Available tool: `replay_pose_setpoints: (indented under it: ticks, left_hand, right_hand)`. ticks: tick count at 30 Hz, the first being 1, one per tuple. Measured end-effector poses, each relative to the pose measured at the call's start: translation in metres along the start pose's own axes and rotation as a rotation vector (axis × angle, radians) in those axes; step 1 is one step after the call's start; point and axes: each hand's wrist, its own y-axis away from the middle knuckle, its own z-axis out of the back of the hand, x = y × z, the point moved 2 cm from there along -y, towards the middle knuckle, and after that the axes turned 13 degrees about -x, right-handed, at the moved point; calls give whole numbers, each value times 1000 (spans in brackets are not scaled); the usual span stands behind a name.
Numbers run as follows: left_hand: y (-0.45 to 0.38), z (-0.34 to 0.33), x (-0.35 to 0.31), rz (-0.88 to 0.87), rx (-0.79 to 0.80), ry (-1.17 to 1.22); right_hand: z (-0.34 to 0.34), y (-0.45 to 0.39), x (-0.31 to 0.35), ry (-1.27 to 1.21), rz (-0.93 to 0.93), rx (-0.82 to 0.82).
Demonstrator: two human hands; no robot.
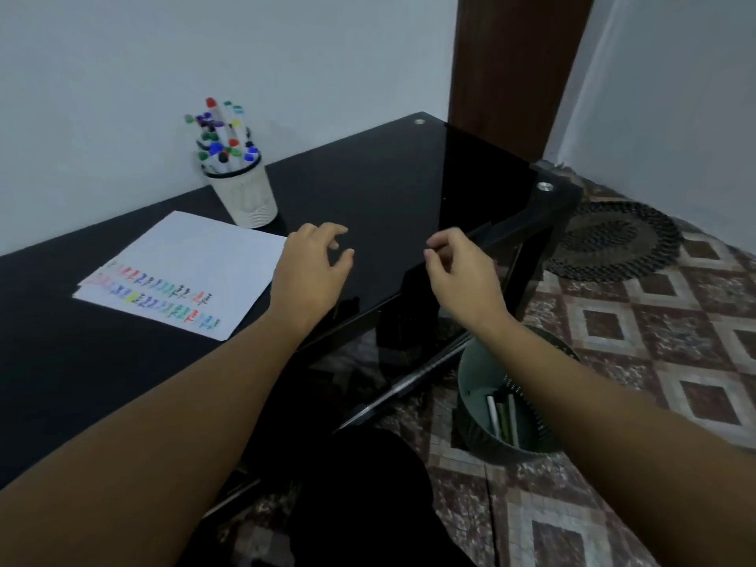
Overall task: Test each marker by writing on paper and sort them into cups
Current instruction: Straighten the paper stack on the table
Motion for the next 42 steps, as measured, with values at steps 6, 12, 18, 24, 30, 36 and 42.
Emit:
replay_pose_setpoints:
  ticks: [6,12,18,24,30,36,42]
  left_hand:
    - [3,58,66,286,-86,-124]
    - [12,93,108,362,54,-263]
    - [22,108,134,395,233,-296]
    - [36,113,159,426,252,-271]
    - [38,123,174,465,268,-168]
    - [45,143,191,479,173,-132]
    - [58,162,215,609,54,-327]
  right_hand:
    - [-69,-21,81,-74,172,127]
    - [-145,-36,124,89,242,473]
    - [-191,-47,147,229,216,626]
    - [-216,-41,152,368,184,711]
    - [-223,-32,156,501,224,658]
    - [-222,-22,165,511,196,675]
    - [-231,3,177,372,153,736]
